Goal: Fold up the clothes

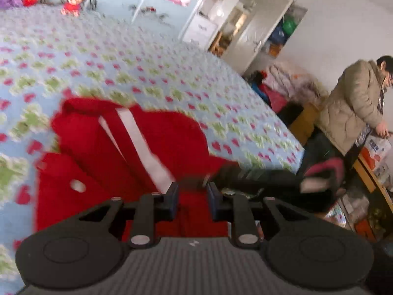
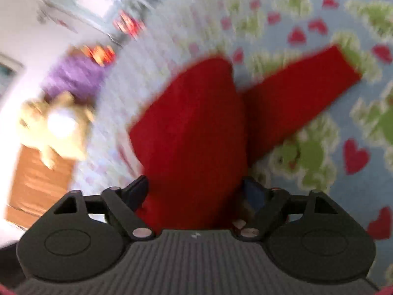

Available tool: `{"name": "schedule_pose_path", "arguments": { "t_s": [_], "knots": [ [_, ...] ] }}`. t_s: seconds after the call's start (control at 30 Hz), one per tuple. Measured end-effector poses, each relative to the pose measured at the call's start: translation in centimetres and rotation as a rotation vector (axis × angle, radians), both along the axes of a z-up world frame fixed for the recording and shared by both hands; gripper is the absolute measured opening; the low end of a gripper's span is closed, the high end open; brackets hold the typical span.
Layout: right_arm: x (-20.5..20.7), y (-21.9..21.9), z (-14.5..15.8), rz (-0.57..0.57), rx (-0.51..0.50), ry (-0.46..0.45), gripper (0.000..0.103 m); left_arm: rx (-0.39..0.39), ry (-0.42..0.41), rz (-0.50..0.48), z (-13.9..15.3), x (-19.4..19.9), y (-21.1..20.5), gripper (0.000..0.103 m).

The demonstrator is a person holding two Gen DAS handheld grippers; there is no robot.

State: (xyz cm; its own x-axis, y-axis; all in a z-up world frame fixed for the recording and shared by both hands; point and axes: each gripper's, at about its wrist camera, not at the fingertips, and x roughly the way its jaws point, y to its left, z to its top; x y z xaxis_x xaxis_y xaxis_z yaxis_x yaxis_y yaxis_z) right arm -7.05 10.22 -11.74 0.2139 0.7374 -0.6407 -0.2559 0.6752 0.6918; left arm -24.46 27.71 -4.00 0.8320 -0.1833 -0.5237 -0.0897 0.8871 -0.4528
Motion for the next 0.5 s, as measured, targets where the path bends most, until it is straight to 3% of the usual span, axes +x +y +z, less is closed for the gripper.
{"name": "schedule_pose_path", "arguments": {
  "t_s": [0.13, 0.23, 0.3, 0.43, 0.5],
  "knots": [
    [-2.9, -1.6, 1.2, 0.050, 0.046, -0.151, 0.021, 0.075, -0.046, 0.077, 2.6, -1.3, 1.9, 0.051],
    [-6.4, -5.3, 2.7, 0.098, 0.048, -0.277, 0.018, 0.093, -0.068, 0.094, 3.9, -1.4, 3.0, 0.056],
    [-8.7, -7.3, 2.6, 0.110, 0.052, -0.297, 0.018, 0.092, -0.051, 0.076, 3.9, 0.2, 2.1, 0.068],
    [-11.6, -7.9, 1.3, 0.102, 0.044, -0.322, 0.018, 0.121, 0.080, -0.019, 1.8, 5.1, -1.9, 0.075],
    [-12.4, -7.9, 0.6, 0.083, 0.057, -0.329, 0.018, 0.235, 0.184, -0.051, 0.3, 7.6, -5.2, 0.077]
  ]
}}
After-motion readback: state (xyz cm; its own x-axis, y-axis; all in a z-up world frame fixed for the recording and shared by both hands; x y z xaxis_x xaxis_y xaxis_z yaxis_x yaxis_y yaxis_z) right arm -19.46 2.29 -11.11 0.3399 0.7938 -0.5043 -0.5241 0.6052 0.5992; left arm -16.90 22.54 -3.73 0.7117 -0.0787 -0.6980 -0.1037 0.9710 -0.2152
